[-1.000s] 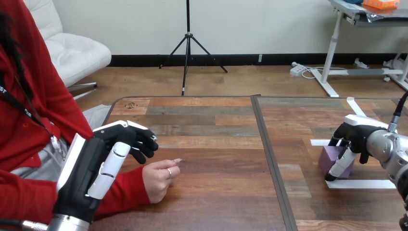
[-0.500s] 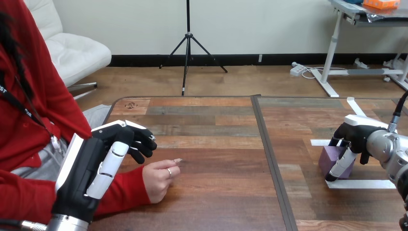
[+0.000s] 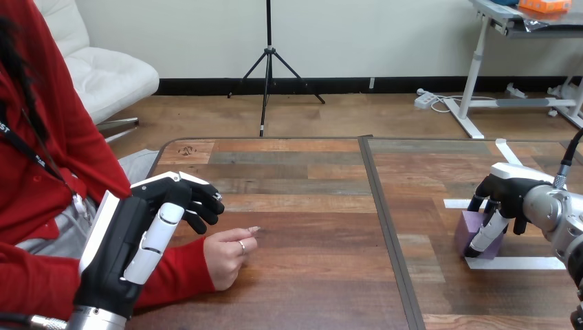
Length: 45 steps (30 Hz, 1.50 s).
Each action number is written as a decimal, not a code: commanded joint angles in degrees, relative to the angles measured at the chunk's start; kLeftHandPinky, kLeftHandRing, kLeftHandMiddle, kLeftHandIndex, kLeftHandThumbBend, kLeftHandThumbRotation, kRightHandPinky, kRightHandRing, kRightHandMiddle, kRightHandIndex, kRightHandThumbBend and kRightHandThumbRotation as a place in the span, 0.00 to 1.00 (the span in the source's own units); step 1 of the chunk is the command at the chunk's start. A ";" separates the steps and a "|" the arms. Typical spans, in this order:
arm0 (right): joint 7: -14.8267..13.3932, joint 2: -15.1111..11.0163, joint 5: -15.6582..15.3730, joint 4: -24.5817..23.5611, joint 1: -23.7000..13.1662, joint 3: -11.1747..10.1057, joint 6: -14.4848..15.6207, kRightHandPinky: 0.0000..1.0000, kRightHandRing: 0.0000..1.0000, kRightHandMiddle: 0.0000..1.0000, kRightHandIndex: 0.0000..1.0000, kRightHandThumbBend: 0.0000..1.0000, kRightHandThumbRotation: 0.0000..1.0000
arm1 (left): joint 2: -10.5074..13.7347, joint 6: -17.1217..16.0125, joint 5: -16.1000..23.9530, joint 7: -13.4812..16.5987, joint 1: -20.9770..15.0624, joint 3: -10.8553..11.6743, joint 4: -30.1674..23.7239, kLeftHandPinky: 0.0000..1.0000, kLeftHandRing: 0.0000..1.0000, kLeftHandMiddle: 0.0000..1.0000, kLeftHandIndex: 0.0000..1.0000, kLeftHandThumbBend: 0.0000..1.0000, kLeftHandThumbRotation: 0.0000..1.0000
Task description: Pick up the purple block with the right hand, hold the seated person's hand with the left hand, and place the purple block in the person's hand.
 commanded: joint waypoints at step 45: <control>-5.50 -1.70 0.55 -1.17 -2.28 -0.51 -2.45 0.43 0.51 0.54 0.49 0.75 0.00 | 0.98 -1.70 3.05 2.08 -2.78 1.27 -0.92 0.42 0.50 0.52 0.50 0.65 1.00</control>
